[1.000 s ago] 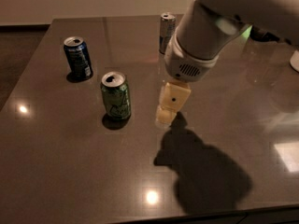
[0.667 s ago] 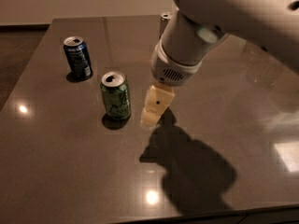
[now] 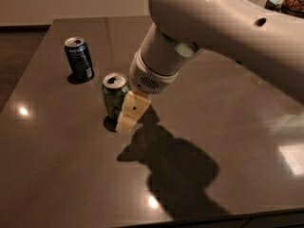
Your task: Pick green can
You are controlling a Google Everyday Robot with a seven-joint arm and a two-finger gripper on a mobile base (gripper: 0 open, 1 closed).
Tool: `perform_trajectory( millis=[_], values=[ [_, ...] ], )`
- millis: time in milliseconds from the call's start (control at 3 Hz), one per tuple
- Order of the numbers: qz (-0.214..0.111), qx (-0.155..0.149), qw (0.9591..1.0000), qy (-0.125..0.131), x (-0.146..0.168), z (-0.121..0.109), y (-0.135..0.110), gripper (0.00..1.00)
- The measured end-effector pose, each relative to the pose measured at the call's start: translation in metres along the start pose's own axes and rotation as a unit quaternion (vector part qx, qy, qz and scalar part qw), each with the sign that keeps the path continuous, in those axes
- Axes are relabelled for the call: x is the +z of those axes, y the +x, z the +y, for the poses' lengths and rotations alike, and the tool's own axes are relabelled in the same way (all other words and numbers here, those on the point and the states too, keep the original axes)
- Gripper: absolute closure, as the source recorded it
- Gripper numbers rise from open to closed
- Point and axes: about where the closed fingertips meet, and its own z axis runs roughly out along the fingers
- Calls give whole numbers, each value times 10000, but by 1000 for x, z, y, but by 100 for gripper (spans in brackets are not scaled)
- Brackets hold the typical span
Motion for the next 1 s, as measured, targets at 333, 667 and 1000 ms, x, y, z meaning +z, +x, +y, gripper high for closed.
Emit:
perform_trajectory(
  millis=[333, 667, 1000],
  values=[
    [0, 0, 10000, 0, 0, 0, 0, 0],
    [-244, 43, 9997, 27, 5, -2, -7, 0],
    [-615, 72, 9981, 68, 9, -9, -18, 0]
  ],
)
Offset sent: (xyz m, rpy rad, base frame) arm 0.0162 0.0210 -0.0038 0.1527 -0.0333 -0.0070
